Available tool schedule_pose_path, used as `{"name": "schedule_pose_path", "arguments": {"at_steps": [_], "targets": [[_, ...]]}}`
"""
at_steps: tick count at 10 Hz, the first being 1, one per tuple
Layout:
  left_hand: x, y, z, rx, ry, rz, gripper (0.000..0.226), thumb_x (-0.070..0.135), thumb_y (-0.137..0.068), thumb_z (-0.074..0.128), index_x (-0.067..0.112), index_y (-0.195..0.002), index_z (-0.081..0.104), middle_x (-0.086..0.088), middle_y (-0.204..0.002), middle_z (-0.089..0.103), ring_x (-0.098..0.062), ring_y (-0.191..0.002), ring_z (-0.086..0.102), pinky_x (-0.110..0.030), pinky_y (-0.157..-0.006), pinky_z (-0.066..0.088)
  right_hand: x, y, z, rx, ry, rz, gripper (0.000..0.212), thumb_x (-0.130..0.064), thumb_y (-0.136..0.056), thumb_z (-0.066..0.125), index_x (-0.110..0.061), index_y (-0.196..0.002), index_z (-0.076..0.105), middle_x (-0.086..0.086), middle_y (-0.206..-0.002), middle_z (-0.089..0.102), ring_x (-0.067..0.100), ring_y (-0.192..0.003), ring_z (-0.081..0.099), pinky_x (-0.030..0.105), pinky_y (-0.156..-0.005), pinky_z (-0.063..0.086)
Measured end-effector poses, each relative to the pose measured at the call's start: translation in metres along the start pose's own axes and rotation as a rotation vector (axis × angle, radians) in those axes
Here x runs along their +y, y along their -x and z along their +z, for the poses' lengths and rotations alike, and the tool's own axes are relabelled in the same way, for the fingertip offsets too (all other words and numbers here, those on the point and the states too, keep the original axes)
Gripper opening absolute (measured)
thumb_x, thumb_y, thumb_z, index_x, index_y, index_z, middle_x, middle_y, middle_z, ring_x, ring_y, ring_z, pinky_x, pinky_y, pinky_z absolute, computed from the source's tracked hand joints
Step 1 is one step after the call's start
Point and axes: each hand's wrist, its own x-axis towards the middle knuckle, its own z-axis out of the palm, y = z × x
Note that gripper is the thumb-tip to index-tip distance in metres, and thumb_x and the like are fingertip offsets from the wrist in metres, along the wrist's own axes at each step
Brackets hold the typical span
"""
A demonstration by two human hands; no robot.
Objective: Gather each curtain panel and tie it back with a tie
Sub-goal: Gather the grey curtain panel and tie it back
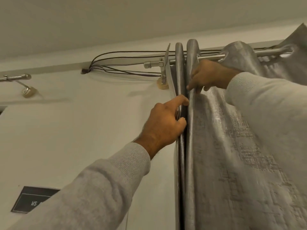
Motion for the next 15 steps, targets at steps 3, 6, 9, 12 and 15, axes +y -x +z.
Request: {"name": "schedule_pose_path", "arguments": {"at_steps": [3, 6, 9, 12, 15], "targets": [[0.027, -0.015, 0.005, -0.214, -0.219, 0.005, 0.033, 0.01, -0.099, 0.065, 0.018, -0.129, 0.079, -0.002, -0.128, 0.076, -0.013, -0.097, 0.069, -0.041, -0.104, 0.061, -0.009, -0.002, -0.003, -0.068, 0.007, -0.016, 0.018, -0.019, -0.094, 0.077, -0.003, -0.101, 0.074, 0.015, -0.092, 0.079, 0.027, -0.084, 0.078, 0.038, -0.073, 0.065], [0.021, -0.016, 0.014, -0.026, 0.044, -0.17, 0.031, 0.028, -0.098, 0.071, 0.007, -0.076, 0.077, 0.005, -0.064, 0.068, -0.01, -0.059, 0.064, -0.033, -0.064, 0.058, 0.052, 0.015, -0.025, 0.215, -0.112, 0.185, 0.032, -0.039, -0.096, 0.075, -0.007, -0.1, 0.073, 0.011, -0.092, 0.077, 0.024, -0.07, 0.074, 0.029, -0.058, 0.054], [0.023, -0.017, 0.025, 0.108, 0.045, -0.196, 0.042, 0.006, -0.081, 0.084, 0.026, -0.104, 0.054, -0.003, -0.061, 0.056, -0.012, -0.048, 0.048, -0.044, -0.059, 0.059, 0.111, 0.03, -0.054, 0.419, 0.374, 0.459, 0.053, -0.025, -0.09, 0.072, 0.005, -0.131, 0.06, 0.029, -0.137, 0.061, 0.046, -0.123, 0.063, 0.05, -0.101, 0.054], [0.024, -0.016, 0.036, 0.028, 0.079, 0.011, 0.04, 0.008, -0.09, 0.076, 0.025, -0.12, 0.057, 0.006, -0.063, 0.06, -0.007, -0.049, 0.054, -0.019, -0.056, 0.046, 0.008, 0.007, 0.007, 0.175, 0.041, -0.136, 0.022, -0.016, -0.096, 0.06, -0.027, -0.077, 0.062, -0.009, -0.071, 0.053, 0.013, -0.068, 0.052, 0.023, -0.055, 0.037], [0.009, -0.006, 0.015, -0.086, 0.034, 0.09, 0.05, 0.008, -0.096, 0.075, 0.025, -0.143, 0.07, 0.029, -0.077, 0.068, 0.006, -0.064, 0.067, -0.014, -0.076, 0.058, 0.01, -0.002, -0.009, 0.054, -0.126, -0.096, 0.039, -0.02, -0.096, 0.07, -0.012, -0.135, 0.069, 0.008, -0.116, 0.072, 0.03, -0.124, 0.066, 0.029, -0.082, 0.053]]}}
